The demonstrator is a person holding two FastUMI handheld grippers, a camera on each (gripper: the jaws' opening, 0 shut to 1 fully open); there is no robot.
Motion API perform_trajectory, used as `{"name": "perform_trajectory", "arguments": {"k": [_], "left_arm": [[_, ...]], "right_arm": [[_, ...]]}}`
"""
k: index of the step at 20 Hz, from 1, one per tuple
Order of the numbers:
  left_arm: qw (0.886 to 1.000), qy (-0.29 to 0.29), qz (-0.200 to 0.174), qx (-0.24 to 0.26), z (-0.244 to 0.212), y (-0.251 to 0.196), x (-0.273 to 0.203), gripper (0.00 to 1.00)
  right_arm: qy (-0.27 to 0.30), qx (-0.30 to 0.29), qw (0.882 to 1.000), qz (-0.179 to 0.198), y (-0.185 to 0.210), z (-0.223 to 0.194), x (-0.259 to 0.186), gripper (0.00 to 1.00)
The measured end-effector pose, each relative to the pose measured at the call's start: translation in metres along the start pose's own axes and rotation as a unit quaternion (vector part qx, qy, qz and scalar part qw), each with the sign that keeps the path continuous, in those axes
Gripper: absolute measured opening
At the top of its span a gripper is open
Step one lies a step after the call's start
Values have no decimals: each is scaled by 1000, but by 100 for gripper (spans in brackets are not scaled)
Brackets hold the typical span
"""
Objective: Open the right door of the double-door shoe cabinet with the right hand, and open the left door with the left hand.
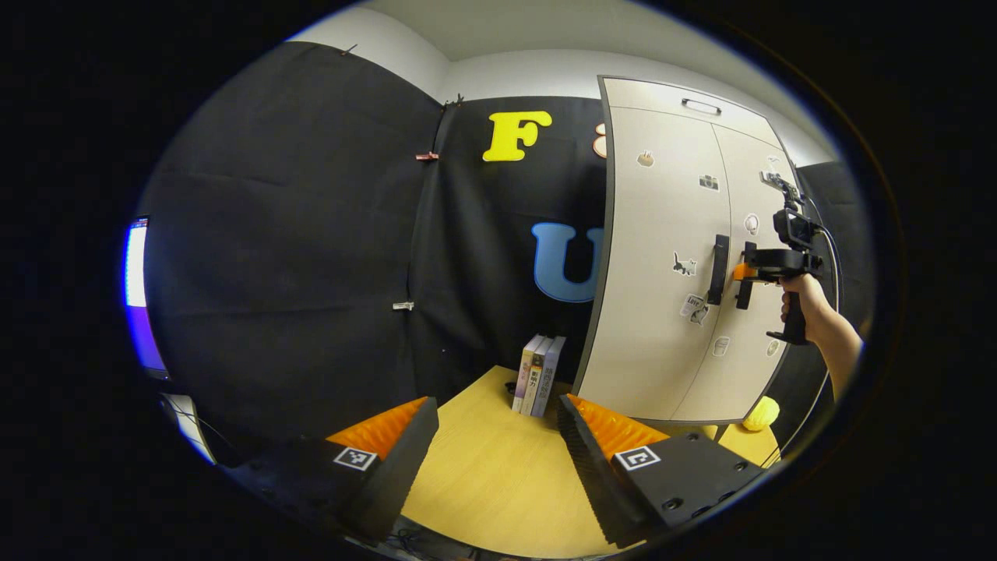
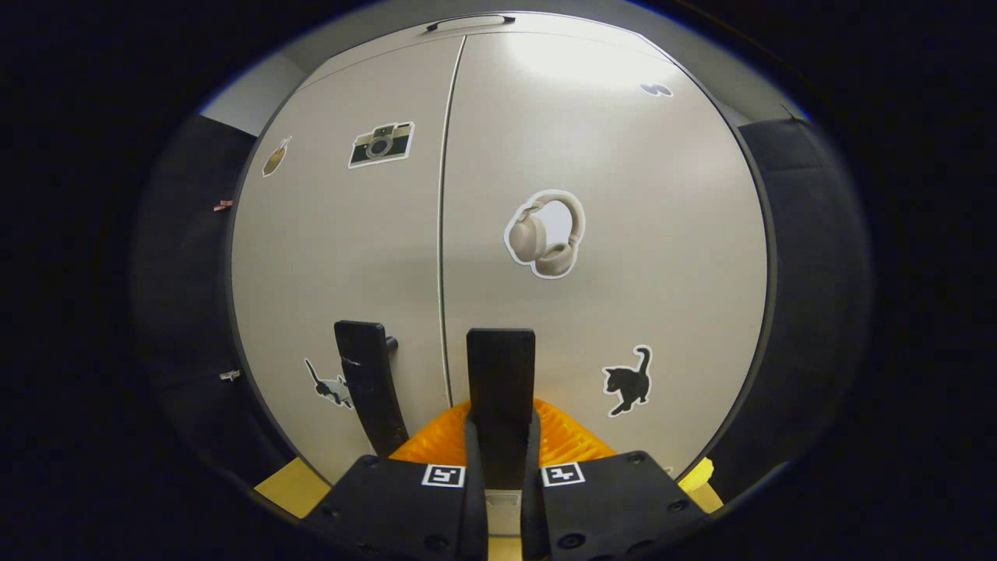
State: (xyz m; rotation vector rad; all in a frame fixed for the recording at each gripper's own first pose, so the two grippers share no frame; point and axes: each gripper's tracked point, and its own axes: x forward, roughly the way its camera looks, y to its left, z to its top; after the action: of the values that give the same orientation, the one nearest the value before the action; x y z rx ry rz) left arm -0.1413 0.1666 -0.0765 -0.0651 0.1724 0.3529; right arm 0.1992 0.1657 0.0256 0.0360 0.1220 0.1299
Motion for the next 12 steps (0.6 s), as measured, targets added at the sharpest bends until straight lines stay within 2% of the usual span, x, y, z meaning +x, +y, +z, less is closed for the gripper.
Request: {"name": "perform_trajectory", "arguments": {"k": [1,2,3,8,12], "left_arm": [[1000,2,-3,0,0,0,0,95],[1000,3,-8,0,-2,0,-2,95],[1000,5,-14,1,-2,0,-4,95],[999,5,-42,18,-4,5,-8,95],[996,11,-78,32,-11,2,-12,95]], "right_arm": [[3,2,1000,6,1,3,-5,16],[10,7,1000,10,1,1,-7,16],[15,7,1000,12,1,1,-5,12],[27,9,1000,5,-1,1,-15,11],[29,10,1000,-2,-6,3,-27,11]]}}
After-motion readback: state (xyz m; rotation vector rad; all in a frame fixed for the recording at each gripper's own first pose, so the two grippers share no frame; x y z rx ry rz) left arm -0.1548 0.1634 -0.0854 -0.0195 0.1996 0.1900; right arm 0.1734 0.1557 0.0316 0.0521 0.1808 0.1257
